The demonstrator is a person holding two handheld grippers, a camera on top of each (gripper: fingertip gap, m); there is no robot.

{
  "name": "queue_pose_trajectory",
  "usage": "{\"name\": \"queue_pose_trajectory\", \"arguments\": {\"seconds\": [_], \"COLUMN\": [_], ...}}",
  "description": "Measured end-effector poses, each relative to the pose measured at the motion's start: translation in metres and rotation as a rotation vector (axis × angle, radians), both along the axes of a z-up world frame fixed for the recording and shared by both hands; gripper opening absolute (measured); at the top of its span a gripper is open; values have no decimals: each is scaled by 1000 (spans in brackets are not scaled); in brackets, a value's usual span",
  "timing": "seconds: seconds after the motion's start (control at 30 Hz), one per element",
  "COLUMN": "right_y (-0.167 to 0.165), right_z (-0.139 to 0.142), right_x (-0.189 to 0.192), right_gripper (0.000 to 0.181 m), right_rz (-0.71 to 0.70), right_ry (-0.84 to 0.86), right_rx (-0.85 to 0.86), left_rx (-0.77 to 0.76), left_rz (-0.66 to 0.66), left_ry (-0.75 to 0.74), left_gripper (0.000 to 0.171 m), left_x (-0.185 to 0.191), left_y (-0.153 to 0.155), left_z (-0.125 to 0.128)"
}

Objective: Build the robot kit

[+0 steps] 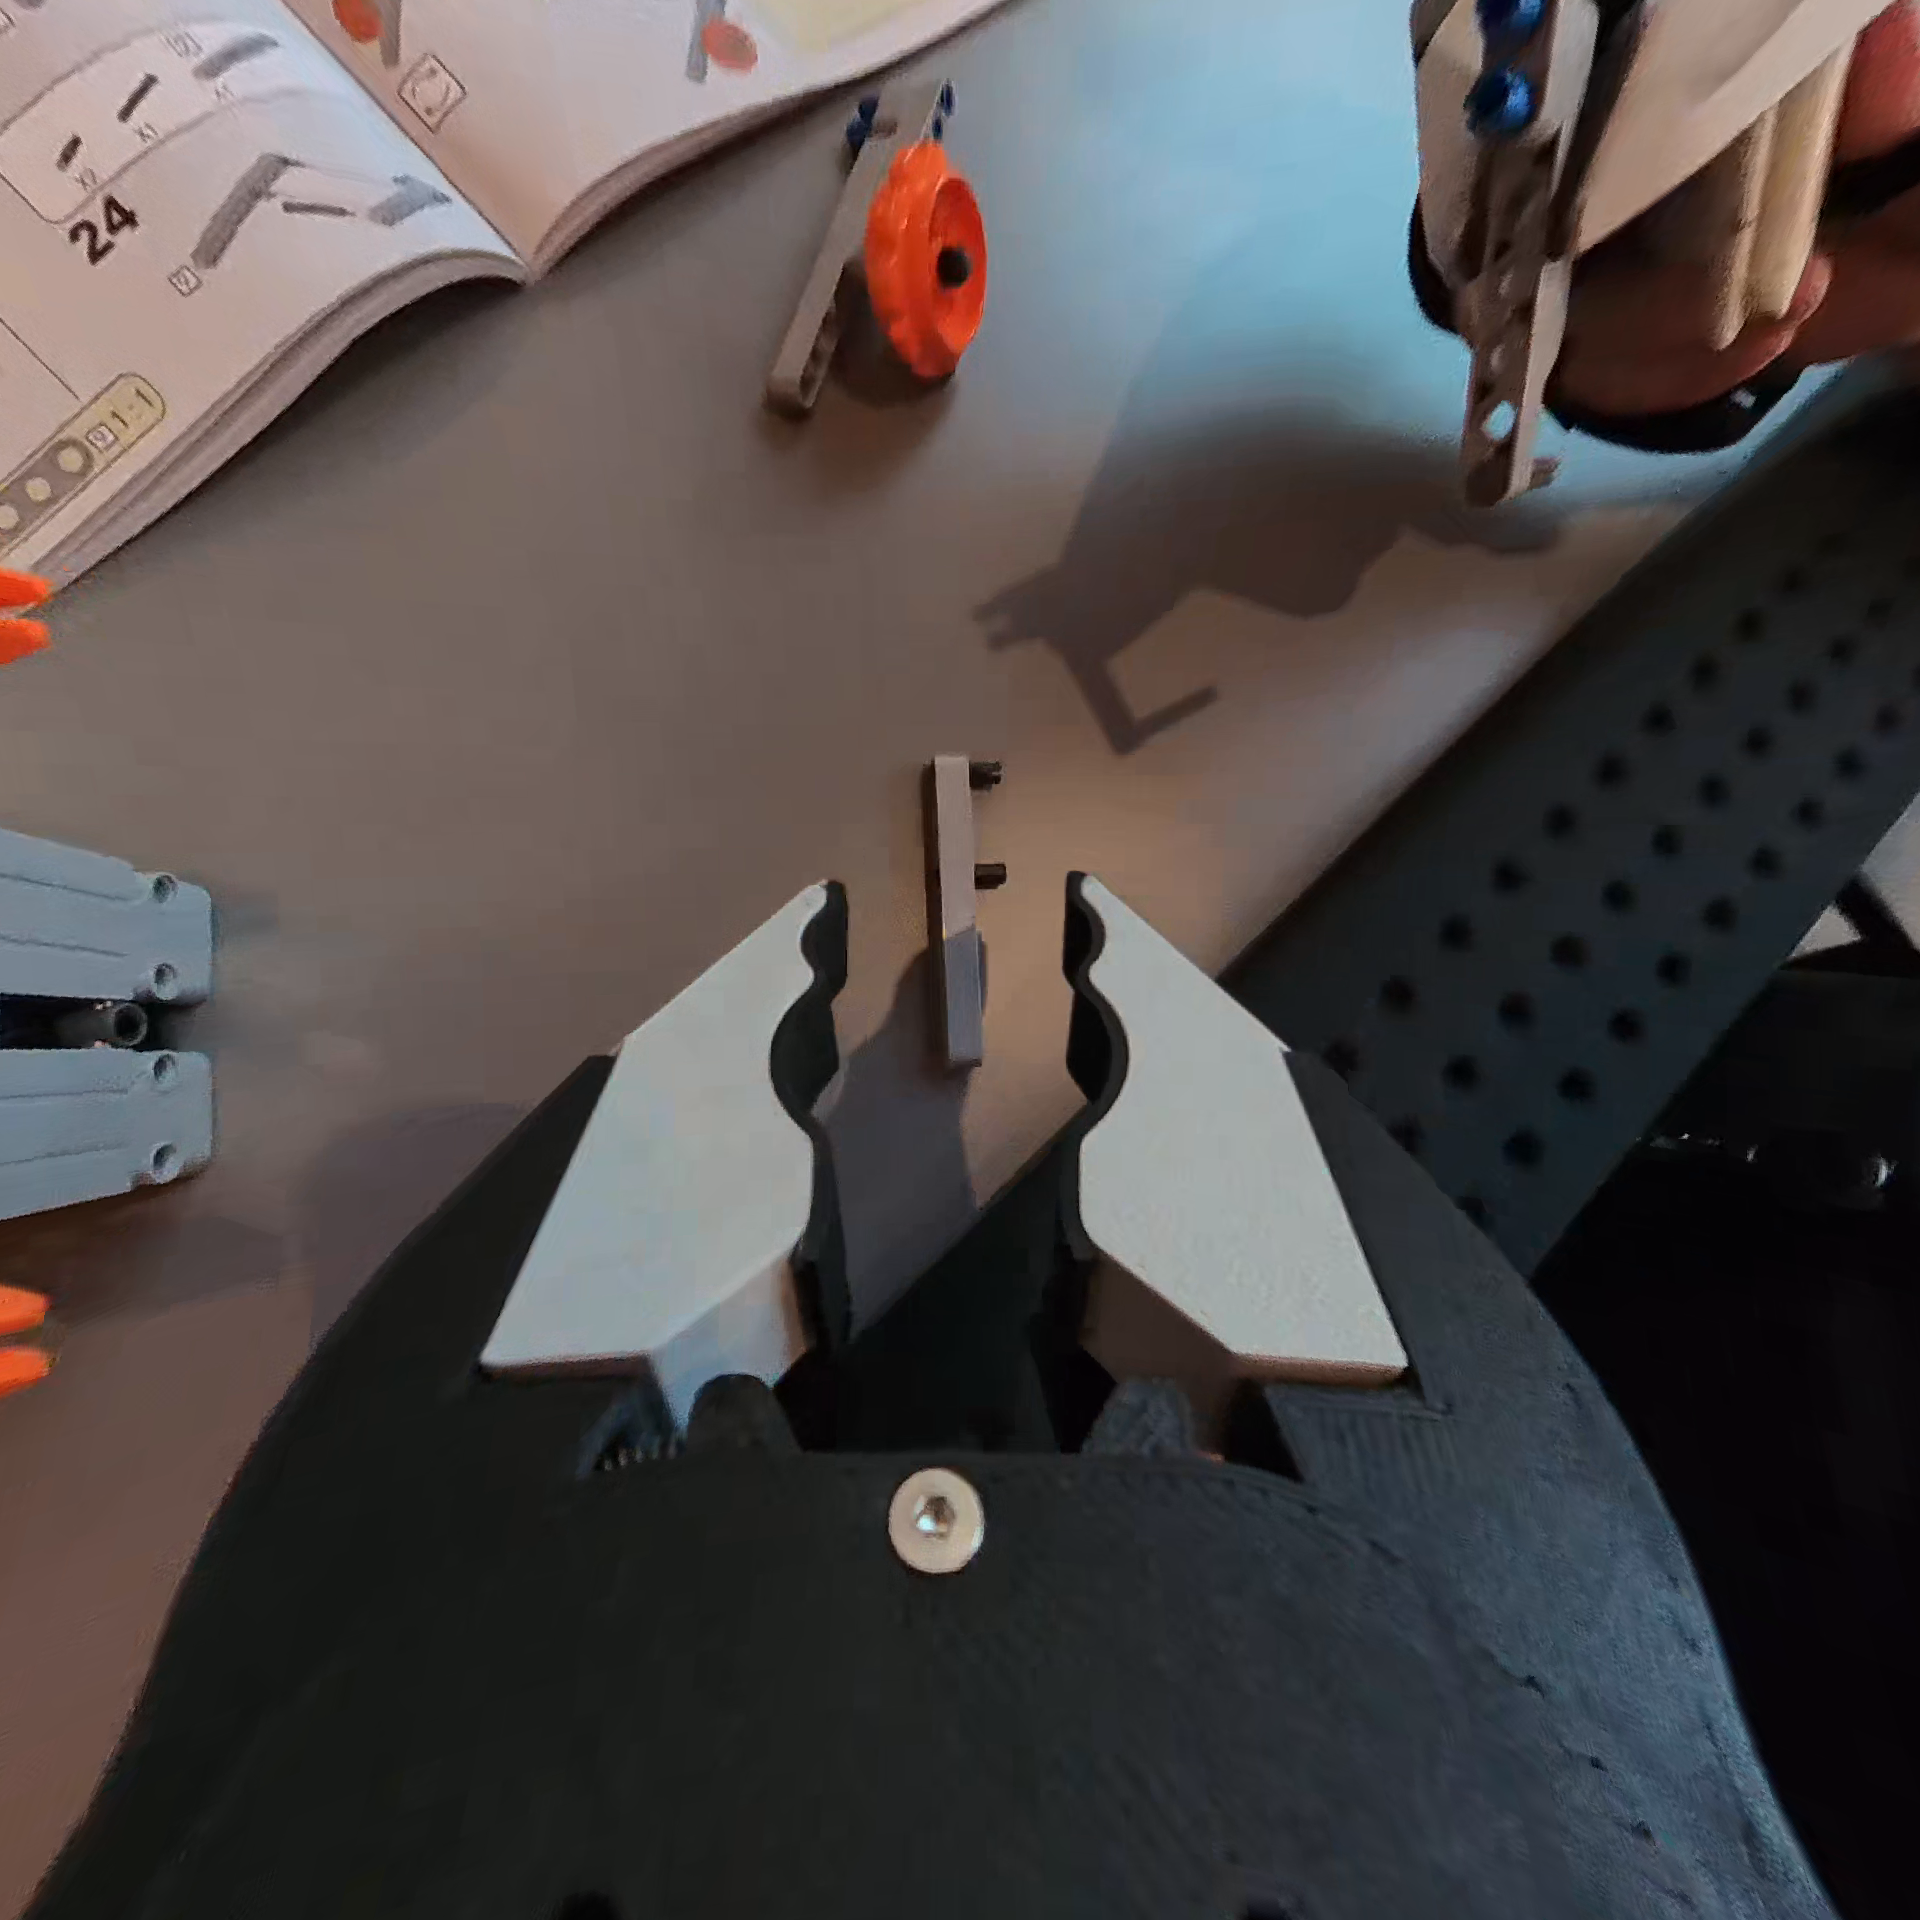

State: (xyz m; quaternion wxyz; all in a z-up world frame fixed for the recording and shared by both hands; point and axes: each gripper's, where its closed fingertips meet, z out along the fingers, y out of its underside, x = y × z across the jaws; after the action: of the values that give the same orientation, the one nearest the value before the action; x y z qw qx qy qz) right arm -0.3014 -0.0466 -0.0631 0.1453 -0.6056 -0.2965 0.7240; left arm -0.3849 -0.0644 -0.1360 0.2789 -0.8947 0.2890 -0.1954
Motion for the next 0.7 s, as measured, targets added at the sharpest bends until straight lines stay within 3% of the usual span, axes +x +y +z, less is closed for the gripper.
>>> {"name": "queue_pose_trajectory", "arguments": {"seconds": [0.23,0.53,0.63,0.7], "right_y": [0,0,1,1], "right_z": [-6,-11,-11,-12], "right_x": [0,-1,-1,-1], "right_gripper": [5,6,6,6], "right_rz": [-7,-7,-10,-14], "right_ry": [-38,-62,-68,-73], "right_rx": [46,57,62,63], "left_rx": [-39,-49,-66,-59], "left_rz": [-48,-187,-178,-159], "left_ry": [273,343,355,370], "left_gripper": [43,25,24,7], "left_x": [-13,-9,-8,-9], "left_y": [-1,-10,-9,-7], "left_z": [-28,-33,-33,-33]}}
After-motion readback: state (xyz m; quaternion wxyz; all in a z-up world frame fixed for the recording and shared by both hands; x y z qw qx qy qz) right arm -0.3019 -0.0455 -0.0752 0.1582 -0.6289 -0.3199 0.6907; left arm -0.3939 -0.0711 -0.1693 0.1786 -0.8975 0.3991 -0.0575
